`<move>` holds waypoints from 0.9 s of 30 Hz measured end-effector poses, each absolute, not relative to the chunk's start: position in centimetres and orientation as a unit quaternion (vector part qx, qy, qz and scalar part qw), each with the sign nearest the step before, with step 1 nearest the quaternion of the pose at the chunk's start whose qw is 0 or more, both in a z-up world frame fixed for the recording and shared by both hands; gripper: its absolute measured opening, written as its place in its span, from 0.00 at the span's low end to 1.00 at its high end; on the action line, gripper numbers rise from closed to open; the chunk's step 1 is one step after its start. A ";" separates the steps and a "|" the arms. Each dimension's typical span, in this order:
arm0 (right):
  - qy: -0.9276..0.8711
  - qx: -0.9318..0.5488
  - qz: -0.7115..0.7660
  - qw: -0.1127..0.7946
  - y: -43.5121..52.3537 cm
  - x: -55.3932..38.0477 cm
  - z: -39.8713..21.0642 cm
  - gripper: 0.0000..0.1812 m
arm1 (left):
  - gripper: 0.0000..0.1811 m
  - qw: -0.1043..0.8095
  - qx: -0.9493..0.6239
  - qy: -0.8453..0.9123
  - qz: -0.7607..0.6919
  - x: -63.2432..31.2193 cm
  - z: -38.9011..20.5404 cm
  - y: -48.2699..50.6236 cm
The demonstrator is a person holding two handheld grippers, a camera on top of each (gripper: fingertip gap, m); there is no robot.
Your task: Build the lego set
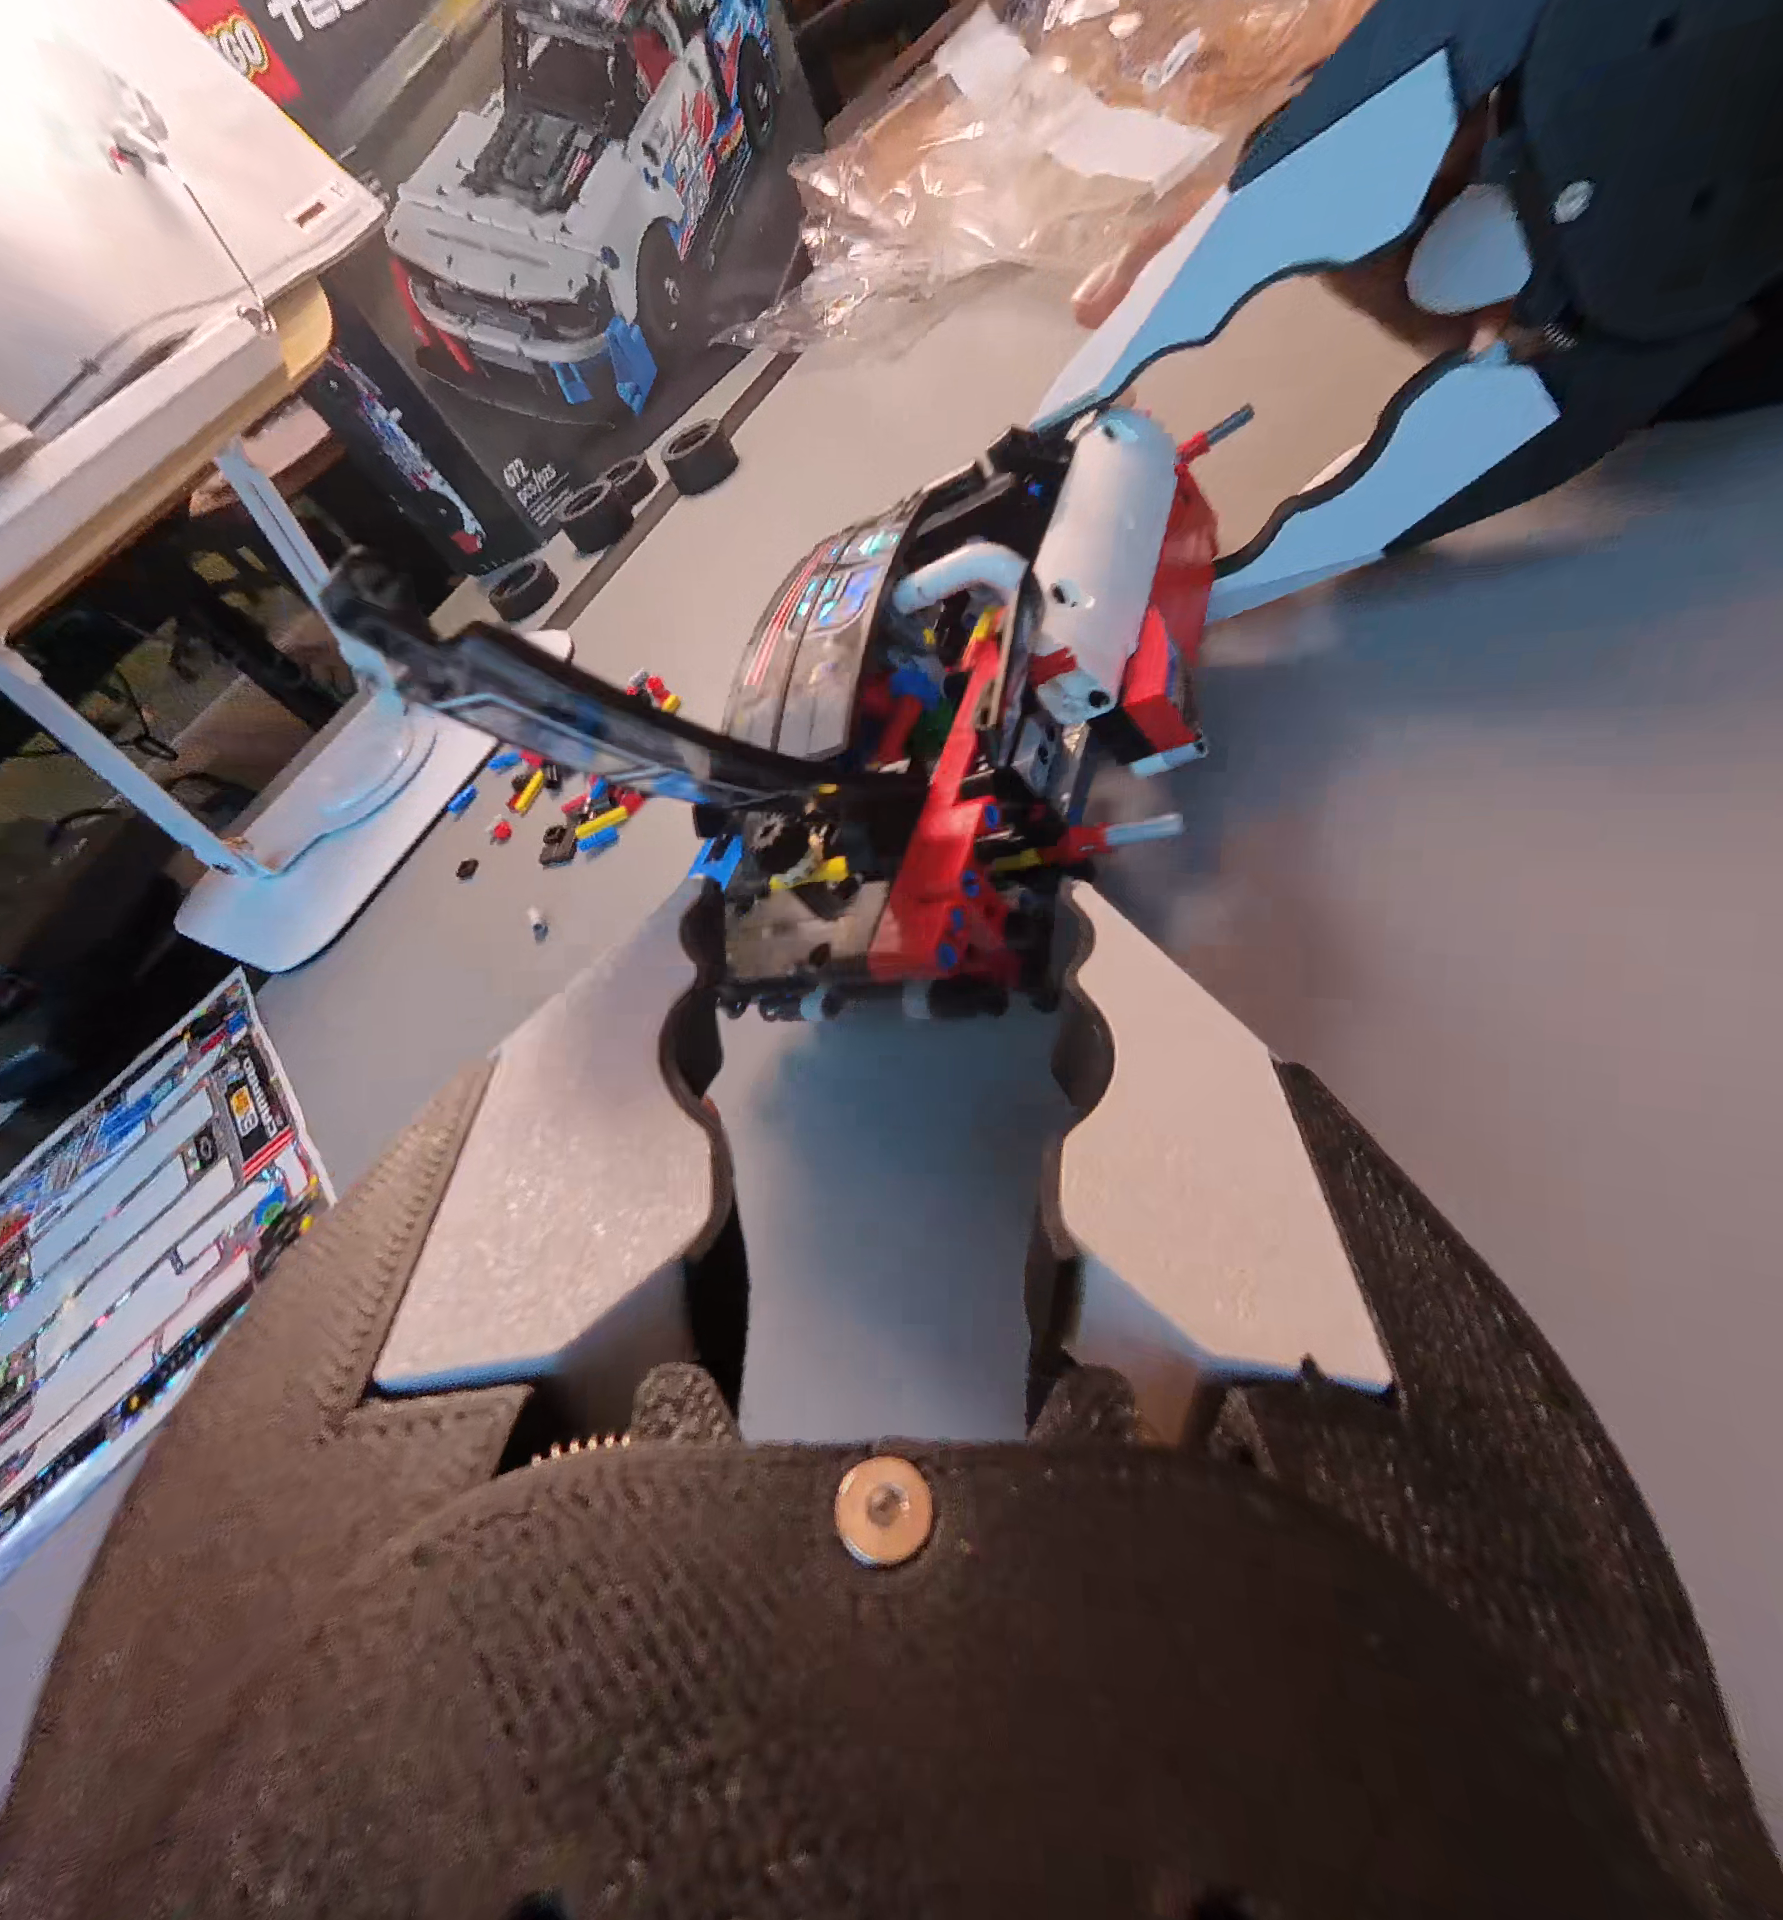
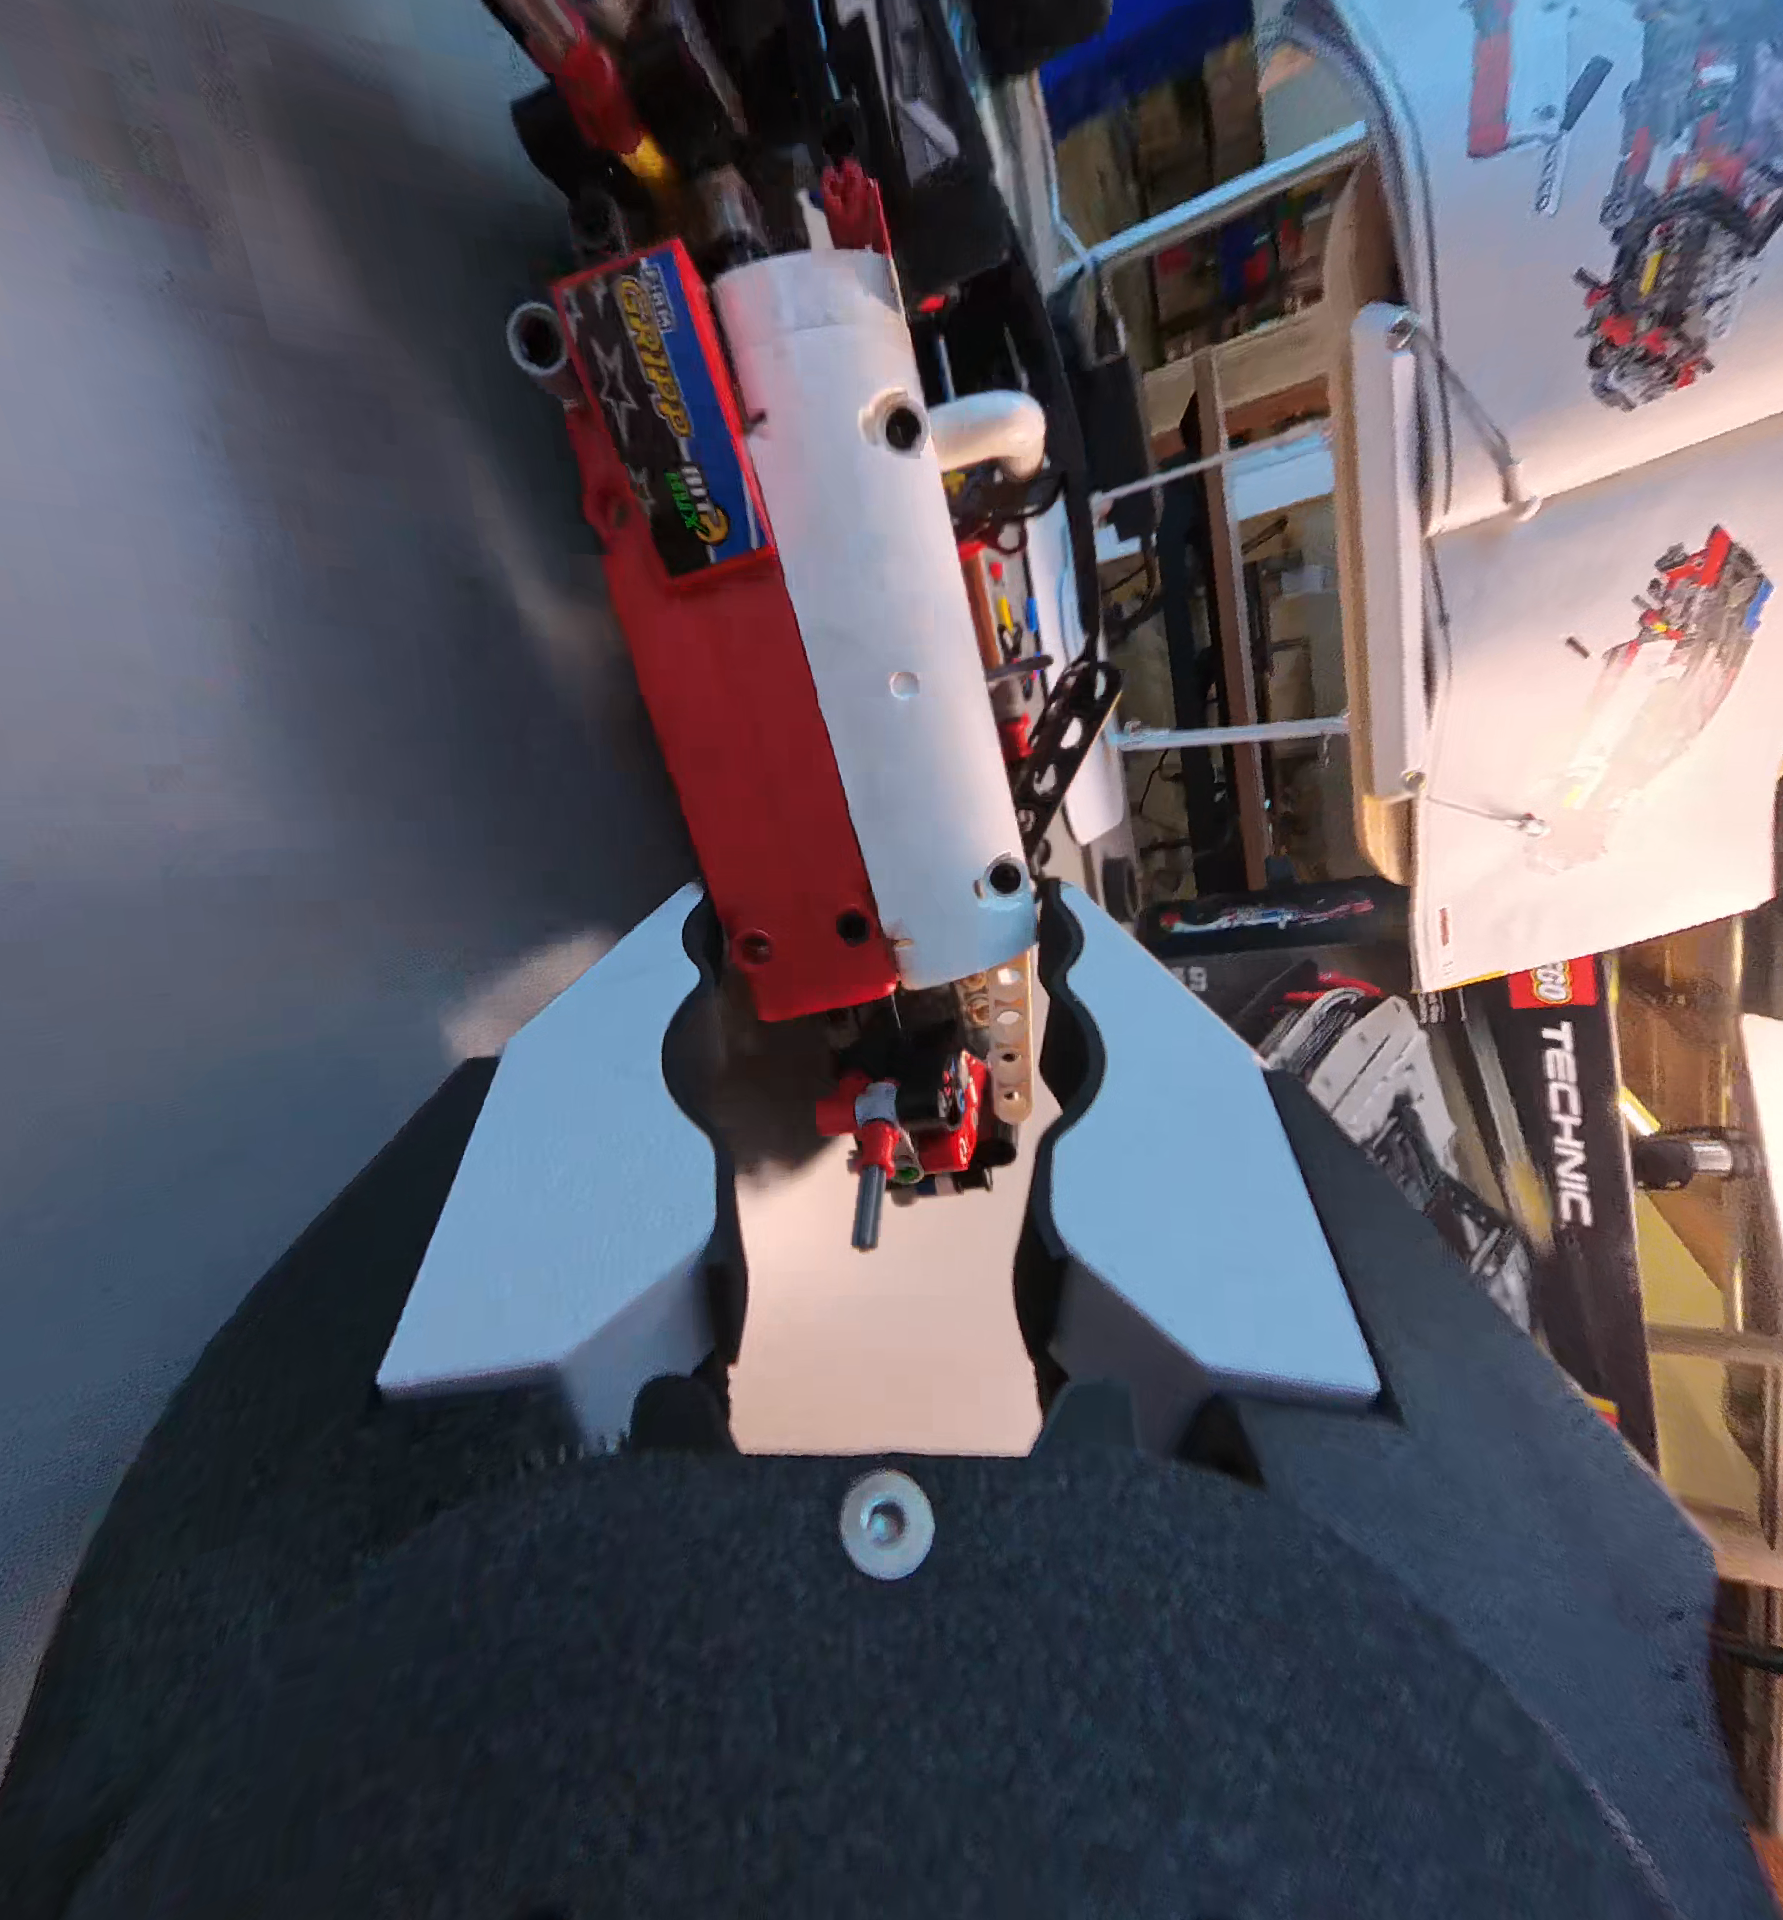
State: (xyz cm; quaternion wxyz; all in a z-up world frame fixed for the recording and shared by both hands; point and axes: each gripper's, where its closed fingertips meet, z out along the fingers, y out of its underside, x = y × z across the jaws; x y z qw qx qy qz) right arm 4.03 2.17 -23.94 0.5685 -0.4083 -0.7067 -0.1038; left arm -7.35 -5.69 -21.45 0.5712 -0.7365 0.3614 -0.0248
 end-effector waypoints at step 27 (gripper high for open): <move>-0.701 -0.553 0.108 0.437 3.0 5.9 -25.0 0.28 | 0.25 0.534 -0.771 0.339 -0.074 -8.2 -23.5 -5.2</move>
